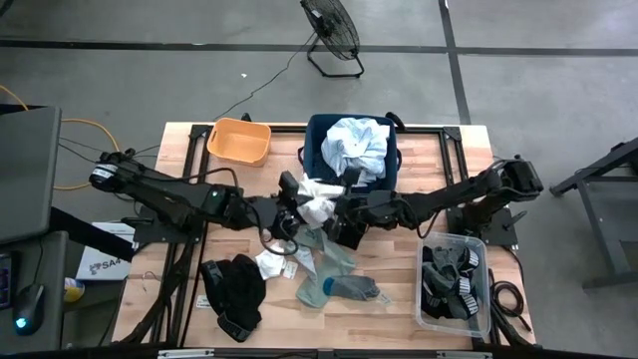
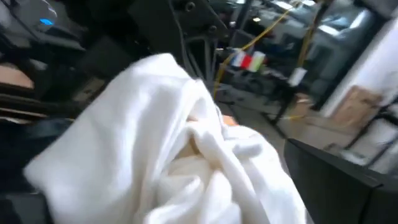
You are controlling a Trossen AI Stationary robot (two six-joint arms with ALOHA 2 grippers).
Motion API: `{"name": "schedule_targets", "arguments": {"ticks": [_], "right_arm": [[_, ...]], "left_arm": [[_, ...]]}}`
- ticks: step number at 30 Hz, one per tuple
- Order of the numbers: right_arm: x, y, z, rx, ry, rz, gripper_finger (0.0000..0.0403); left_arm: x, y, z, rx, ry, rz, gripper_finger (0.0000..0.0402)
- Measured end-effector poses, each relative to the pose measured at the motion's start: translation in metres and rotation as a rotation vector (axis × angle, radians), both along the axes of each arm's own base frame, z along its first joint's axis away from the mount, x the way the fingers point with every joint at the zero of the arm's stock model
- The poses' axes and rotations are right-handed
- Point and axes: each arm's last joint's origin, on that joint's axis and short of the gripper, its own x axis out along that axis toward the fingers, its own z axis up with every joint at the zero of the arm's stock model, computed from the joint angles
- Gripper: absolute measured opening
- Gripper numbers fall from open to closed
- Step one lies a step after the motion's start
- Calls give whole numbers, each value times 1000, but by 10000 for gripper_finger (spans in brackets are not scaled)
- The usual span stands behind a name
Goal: Pick & Place Cloths
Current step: Put the white boxer shorts into the transparent bin
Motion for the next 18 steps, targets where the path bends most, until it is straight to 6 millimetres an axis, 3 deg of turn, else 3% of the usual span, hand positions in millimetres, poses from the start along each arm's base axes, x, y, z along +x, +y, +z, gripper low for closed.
{"name": "schedule_targets", "arguments": {"ticks": [3,7,18], "right_arm": [[0,2,-1,66,-9,20,337],[-1,6,-4,91,11,26,284],[-7,28,-8,64,53,-16,52]], "left_arm": [[1,-1,0,-55,-10,-37,14],[1,-1,0,-78,-13,-42,14],[1,-1,0,-92,-23,-21,16]]}}
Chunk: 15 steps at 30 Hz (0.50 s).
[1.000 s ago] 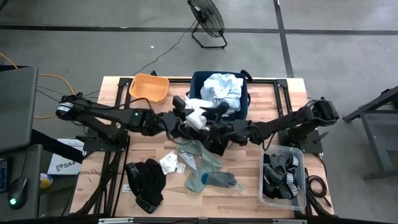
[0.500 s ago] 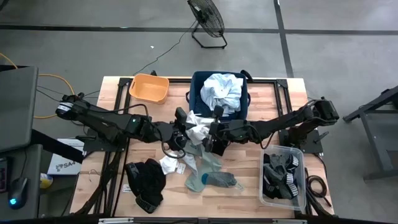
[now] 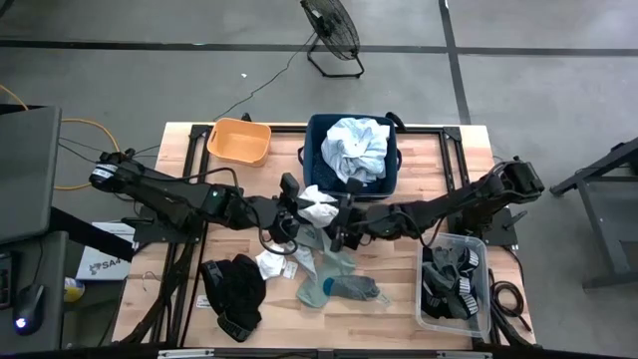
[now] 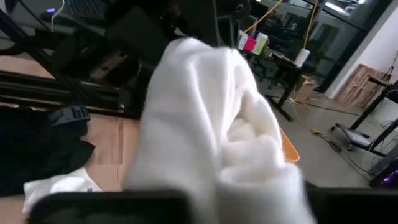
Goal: Pick & Place Cloths
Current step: Put the white boxer shorts into the transparent bin
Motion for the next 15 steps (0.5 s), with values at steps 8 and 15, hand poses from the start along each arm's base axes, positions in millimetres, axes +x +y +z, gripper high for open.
{"name": "schedule_targets", "arguments": {"ticks": [8,15], "right_arm": [[0,0,-1,47,-6,-2,36],[-7,-2,4,97,16,-19,36]], "left_arm": [[0,0,0,-51,-21,31,89],[-3,-1,5,-30,-72,114,233]]}}
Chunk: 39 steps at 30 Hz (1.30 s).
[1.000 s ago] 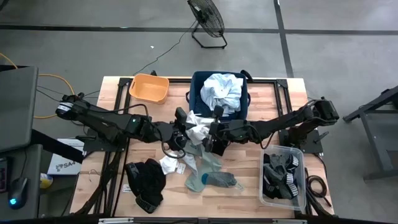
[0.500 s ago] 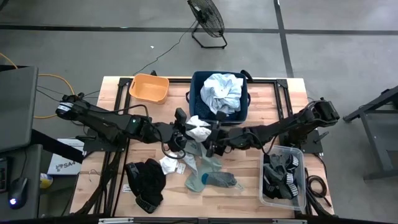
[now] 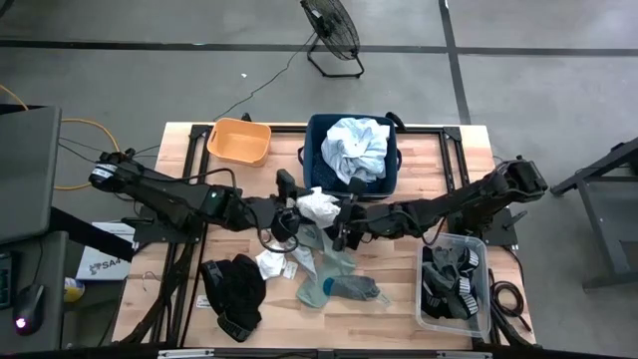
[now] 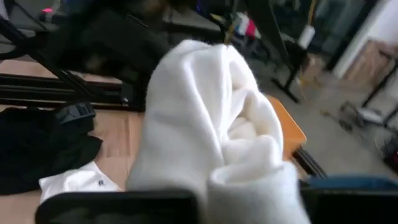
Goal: Pick & Place Cloths
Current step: Put the white boxer shorts into the transparent bin
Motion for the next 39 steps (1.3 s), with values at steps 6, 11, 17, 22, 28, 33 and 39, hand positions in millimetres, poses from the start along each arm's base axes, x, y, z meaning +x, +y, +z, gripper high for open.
{"name": "schedule_targets", "arguments": {"ticks": [6,11,17,22,28,33,39], "right_arm": [[-26,-7,24,117,68,-47,36],[-60,-13,48,284,92,-4,36],[-107,-19,76,477,151,34,36],[-139,-17,95,662,279,76,36],[-158,-2,104,903,484,123,36],[-168,20,100,1089,630,159,36],[-181,52,92,1254,811,106,36]], "left_arm": [[-15,-8,10,53,-59,116,296],[-31,-11,18,-29,-100,115,302],[-55,5,21,-230,-92,164,303],[-67,26,16,-435,-66,166,303],[-73,40,-11,-512,-50,191,303],[-76,42,-37,-555,-69,163,303],[-87,43,-62,-591,-118,147,303]]}}
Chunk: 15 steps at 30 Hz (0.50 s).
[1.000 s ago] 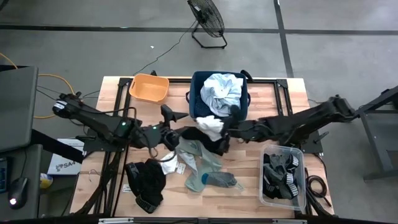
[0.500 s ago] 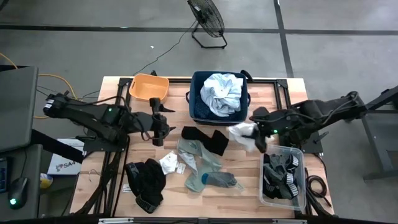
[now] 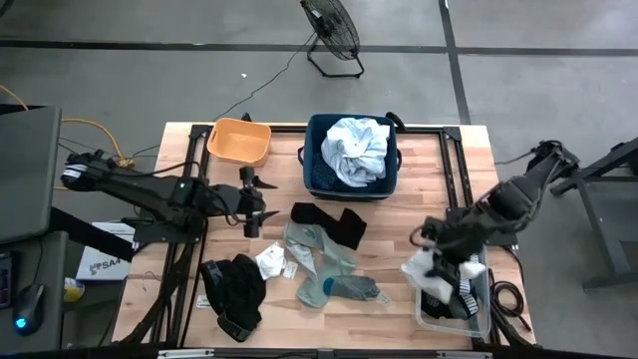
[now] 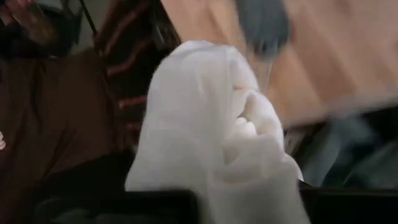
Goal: Pick & Place Cloths
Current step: Put the white boxer shorts into the transparent bin
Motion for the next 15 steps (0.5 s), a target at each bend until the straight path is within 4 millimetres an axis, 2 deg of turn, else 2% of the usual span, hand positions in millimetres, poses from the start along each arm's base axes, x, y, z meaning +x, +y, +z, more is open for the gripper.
{"name": "schedule_targets", "arguments": {"ticks": [8,15], "right_arm": [[-18,37,-12,54,217,-31,36],[-25,54,-41,-168,446,-53,36]], "left_arm": [[-18,3,-23,-60,-98,8,303],[-24,3,-35,-122,-117,-10,303]]}}
